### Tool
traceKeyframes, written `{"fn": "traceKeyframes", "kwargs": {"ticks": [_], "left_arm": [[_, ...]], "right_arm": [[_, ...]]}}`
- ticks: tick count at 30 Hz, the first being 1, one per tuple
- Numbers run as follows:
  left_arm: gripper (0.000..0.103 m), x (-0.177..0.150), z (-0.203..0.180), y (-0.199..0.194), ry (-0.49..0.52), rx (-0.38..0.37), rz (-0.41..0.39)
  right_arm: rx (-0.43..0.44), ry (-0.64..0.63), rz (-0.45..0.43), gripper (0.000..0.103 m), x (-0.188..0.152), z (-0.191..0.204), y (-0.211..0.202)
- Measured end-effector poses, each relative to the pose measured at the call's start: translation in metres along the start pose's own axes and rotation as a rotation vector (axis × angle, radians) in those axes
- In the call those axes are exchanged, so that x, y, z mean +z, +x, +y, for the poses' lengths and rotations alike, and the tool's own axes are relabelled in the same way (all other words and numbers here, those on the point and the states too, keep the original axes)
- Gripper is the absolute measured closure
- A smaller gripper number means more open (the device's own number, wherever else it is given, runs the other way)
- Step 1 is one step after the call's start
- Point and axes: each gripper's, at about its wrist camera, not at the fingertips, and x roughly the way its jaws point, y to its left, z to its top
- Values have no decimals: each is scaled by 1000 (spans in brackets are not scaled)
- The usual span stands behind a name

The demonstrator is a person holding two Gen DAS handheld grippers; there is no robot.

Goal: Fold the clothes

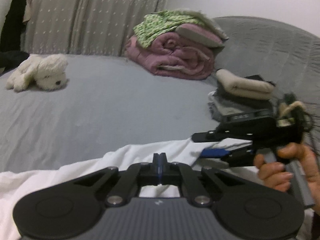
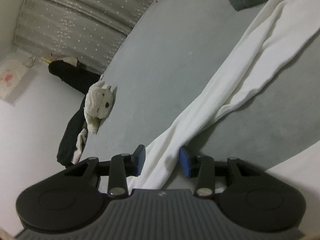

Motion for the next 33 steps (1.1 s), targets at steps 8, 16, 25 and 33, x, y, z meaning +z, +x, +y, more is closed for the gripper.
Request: {"fn": "traceKeyframes", "kwargs": {"ticks": [8, 16, 25, 33], "left_arm": [[103, -4, -5, -20, 46, -55, -14], [103, -11, 2, -25, 53, -27, 44], [51, -21, -3, -14, 141, 71, 91], [100, -16, -4, -5, 207, 236, 102]], "right_arm": [[29, 26, -73, 72, 9, -5, -8], [-29, -4, -124, 98, 8, -6, -5], [-1, -149, -223, 98, 2, 29, -31], [10, -222, -263, 98, -4, 48, -46]]}}
